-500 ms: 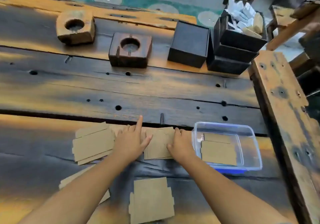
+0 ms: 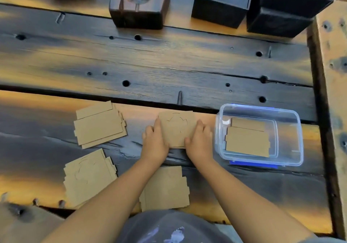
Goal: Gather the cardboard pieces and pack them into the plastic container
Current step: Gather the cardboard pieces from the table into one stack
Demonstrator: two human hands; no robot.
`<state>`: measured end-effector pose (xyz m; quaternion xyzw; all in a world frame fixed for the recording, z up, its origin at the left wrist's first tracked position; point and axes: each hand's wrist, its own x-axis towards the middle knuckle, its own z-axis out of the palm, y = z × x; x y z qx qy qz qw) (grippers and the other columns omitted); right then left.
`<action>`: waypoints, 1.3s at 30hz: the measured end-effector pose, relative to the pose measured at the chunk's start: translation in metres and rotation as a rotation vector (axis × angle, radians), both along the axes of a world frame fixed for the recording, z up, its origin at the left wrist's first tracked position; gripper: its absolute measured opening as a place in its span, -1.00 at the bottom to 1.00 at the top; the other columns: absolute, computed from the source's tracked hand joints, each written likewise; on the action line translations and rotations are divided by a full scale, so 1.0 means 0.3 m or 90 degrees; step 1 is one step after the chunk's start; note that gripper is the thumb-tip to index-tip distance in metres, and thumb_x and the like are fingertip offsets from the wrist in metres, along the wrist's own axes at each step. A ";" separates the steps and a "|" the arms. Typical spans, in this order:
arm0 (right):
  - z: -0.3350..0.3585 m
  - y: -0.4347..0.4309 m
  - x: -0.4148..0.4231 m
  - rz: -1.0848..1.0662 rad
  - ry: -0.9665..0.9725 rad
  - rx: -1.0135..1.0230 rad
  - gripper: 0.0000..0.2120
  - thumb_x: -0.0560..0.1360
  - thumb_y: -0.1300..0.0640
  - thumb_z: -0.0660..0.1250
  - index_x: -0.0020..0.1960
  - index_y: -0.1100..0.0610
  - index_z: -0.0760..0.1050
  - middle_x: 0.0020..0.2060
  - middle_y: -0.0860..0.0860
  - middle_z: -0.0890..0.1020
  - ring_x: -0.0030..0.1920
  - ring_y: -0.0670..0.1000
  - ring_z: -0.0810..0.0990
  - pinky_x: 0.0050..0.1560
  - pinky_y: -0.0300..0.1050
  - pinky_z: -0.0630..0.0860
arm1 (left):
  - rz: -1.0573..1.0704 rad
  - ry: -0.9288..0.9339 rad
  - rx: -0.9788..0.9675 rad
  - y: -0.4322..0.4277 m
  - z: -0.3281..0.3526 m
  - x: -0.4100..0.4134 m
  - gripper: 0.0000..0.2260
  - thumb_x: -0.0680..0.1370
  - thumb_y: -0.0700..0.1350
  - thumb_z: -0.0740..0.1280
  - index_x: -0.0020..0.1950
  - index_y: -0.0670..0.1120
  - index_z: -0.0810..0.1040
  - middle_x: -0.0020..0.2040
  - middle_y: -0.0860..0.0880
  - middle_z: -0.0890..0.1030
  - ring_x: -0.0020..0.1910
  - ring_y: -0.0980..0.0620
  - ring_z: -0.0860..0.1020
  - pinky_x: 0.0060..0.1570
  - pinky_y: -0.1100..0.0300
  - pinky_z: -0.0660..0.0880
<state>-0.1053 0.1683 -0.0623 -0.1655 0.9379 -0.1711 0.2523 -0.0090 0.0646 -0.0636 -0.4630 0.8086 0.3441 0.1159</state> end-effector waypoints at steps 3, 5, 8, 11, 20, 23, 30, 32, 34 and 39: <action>-0.009 -0.005 -0.026 -0.095 -0.055 -0.063 -0.51 0.45 0.23 0.31 0.36 0.21 0.32 0.20 0.17 0.44 0.19 0.19 0.46 0.17 -0.03 0.45 | 0.124 -0.018 0.059 -0.022 -0.015 -0.022 -0.40 0.46 -0.25 0.40 0.44 -0.03 0.25 0.27 -0.15 0.39 0.25 -0.20 0.41 0.22 0.01 0.39; -0.012 -0.009 -0.051 -0.126 -0.090 -0.090 -0.59 0.46 0.23 0.31 0.30 0.20 0.40 0.16 0.15 0.50 0.15 0.16 0.51 0.10 -0.08 0.45 | 0.163 -0.013 0.102 -0.050 -0.019 -0.018 -0.48 0.44 -0.25 0.43 0.35 -0.06 0.36 0.26 -0.16 0.47 0.22 -0.19 0.49 0.23 0.02 0.46; -0.009 -0.016 -0.086 -0.098 -0.122 -0.127 -0.69 0.44 0.25 0.27 0.18 0.17 0.52 0.07 0.13 0.58 0.10 0.15 0.54 0.12 0.02 0.52 | 0.187 0.003 0.148 -0.084 -0.002 0.008 -0.58 0.44 -0.19 0.49 0.24 -0.06 0.43 0.18 -0.14 0.58 0.11 -0.14 0.56 0.14 -0.03 0.54; 0.009 -0.016 -0.089 -0.062 -0.129 -0.148 -0.70 0.45 0.24 0.25 0.16 0.09 0.52 0.03 0.10 0.59 0.04 0.10 0.55 0.08 0.04 0.55 | 0.184 0.041 0.143 -0.097 0.033 0.042 -0.60 0.45 -0.16 0.48 0.23 0.00 0.44 0.12 -0.14 0.60 0.08 -0.12 0.58 0.11 -0.06 0.57; 0.076 0.068 0.064 0.062 -0.092 -0.173 -0.49 0.47 0.25 0.27 0.38 -0.04 0.38 0.08 -0.03 0.40 -0.02 -0.05 0.48 0.08 -0.16 0.43 | 0.136 0.092 0.091 -0.046 0.122 0.220 -0.50 0.46 -0.17 0.44 0.38 0.02 0.43 0.23 -0.11 0.53 0.14 -0.06 0.55 0.20 -0.04 0.53; 0.083 0.104 0.122 0.087 -0.102 -0.150 -0.59 0.49 0.21 0.26 0.33 0.00 0.43 0.12 0.01 0.46 0.02 -0.01 0.54 0.11 -0.06 0.52 | 0.113 0.086 0.094 -0.013 0.123 0.290 -0.51 0.47 -0.18 0.42 0.39 -0.01 0.43 0.25 -0.08 0.54 0.20 -0.05 0.53 0.22 0.02 0.51; 0.079 0.194 0.247 0.121 -0.130 -0.133 -0.61 0.50 0.20 0.25 0.31 0.03 0.46 0.05 0.00 0.45 0.01 -0.01 0.52 0.09 -0.14 0.46 | 0.116 0.058 0.088 0.096 0.113 0.446 -0.49 0.49 -0.14 0.42 0.42 0.01 0.40 0.16 -0.06 0.56 0.13 -0.03 0.51 0.11 0.12 0.45; 0.075 0.216 0.264 0.129 -0.139 -0.117 -0.60 0.48 0.20 0.26 0.31 0.02 0.46 0.08 0.01 0.46 0.03 0.00 0.53 0.10 -0.14 0.46 | 0.108 0.046 0.084 0.127 0.111 0.473 -0.50 0.49 -0.13 0.41 0.42 0.02 0.39 0.13 -0.06 0.54 0.11 -0.04 0.51 0.05 0.15 0.42; 0.069 0.238 0.275 0.139 -0.146 -0.100 -0.59 0.47 0.18 0.26 0.31 0.00 0.46 0.07 0.00 0.46 0.02 0.00 0.56 0.08 -0.13 0.47 | 0.101 0.037 0.087 0.153 0.107 0.493 -0.49 0.50 -0.11 0.40 0.43 0.02 0.37 0.16 -0.06 0.52 0.12 -0.02 0.51 0.01 0.20 0.38; 0.059 0.296 0.299 0.157 -0.164 -0.077 -0.58 0.46 0.18 0.28 0.32 0.03 0.47 0.02 -0.04 0.45 0.01 0.02 0.58 0.10 -0.09 0.49 | 0.086 0.029 0.119 0.187 0.100 0.537 -0.46 0.48 -0.12 0.43 0.43 0.05 0.37 0.09 0.00 0.48 0.02 0.06 0.46 0.01 0.24 0.38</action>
